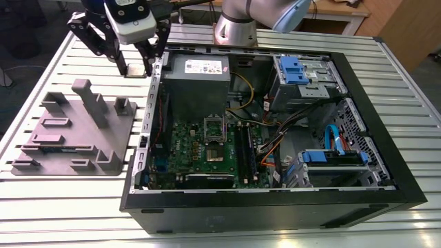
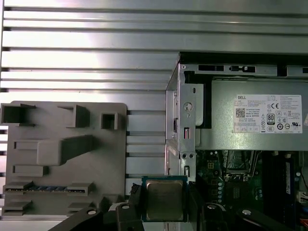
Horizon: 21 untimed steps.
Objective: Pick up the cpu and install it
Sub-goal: 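Pick up the cpu and move it towards the insertion slot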
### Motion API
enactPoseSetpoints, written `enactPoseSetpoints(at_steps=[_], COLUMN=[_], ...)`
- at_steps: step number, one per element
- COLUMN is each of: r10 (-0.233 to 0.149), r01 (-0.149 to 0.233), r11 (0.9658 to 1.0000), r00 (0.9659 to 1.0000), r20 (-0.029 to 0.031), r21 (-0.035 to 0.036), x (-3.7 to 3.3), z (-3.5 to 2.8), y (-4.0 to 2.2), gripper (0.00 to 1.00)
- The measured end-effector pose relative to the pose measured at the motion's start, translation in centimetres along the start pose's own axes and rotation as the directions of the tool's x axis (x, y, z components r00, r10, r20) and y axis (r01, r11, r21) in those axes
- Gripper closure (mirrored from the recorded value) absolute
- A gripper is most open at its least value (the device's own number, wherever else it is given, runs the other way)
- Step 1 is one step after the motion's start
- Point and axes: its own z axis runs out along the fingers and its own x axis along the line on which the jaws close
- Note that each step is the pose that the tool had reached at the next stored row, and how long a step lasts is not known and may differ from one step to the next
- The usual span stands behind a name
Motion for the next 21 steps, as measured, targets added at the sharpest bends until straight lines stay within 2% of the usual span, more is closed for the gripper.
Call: enactPoseSetpoints(at_steps=[5, 9, 21], r10=[0.000, 0.000, 0.000], r01=[0.000, 0.000, 0.000], r11=[1.0000, 1.0000, 1.0000], r00=[1.0000, 1.0000, 1.0000], r20=[0.0000, 0.0000, 0.0000], r21=[0.0000, 0.0000, 0.0000], x=[-0.02, -0.29, -2.05], z=[0.00, 0.01, 0.08], y=[0.00, 0.00, 0.01], gripper=[0.53, 0.53, 0.53])
